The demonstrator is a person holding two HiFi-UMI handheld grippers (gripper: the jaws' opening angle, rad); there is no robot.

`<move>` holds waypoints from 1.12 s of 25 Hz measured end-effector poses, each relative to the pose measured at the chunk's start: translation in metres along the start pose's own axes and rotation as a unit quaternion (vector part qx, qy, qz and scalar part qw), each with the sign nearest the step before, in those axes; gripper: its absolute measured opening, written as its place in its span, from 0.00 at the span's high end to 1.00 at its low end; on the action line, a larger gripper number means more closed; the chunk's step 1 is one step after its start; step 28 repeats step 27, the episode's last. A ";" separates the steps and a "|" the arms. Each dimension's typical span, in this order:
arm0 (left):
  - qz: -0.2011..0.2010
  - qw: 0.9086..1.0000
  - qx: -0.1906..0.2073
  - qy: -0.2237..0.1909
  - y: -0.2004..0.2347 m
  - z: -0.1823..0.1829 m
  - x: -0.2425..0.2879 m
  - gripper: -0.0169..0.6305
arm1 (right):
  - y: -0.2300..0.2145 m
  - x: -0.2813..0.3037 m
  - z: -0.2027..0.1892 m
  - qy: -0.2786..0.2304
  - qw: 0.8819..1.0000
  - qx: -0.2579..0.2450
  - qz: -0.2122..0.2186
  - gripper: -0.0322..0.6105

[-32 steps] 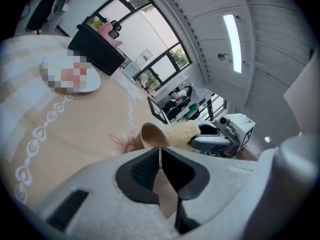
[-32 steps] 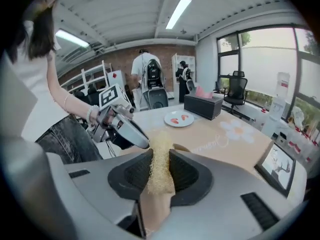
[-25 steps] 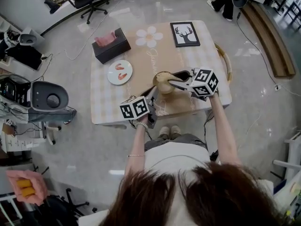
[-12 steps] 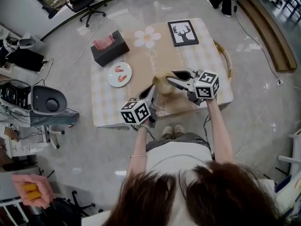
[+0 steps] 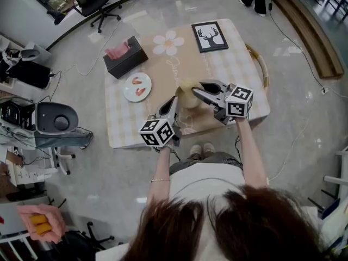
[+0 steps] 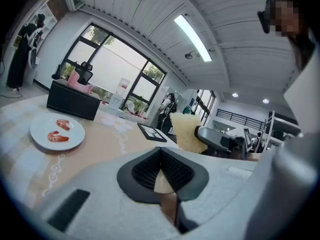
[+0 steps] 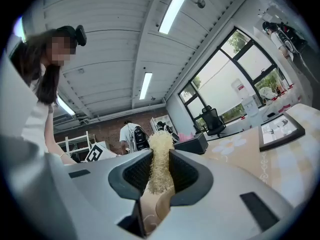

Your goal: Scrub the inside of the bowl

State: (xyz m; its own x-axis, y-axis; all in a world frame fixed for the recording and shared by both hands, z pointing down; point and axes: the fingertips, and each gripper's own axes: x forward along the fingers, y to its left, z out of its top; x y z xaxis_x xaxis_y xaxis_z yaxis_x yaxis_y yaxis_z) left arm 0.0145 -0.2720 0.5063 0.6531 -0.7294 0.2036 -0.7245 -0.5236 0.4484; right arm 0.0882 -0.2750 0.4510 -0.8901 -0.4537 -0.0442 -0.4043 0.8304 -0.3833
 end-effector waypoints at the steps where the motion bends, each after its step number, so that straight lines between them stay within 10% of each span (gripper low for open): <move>1: 0.000 1.000 0.002 0.000 -0.001 0.000 0.000 0.96 | 0.000 0.000 0.000 -0.003 1.000 0.001 -0.001 0.81; 28: -0.009 1.000 0.008 -0.008 -0.001 0.007 0.001 0.96 | 0.004 0.001 0.006 -0.006 1.000 -0.007 -0.003 0.81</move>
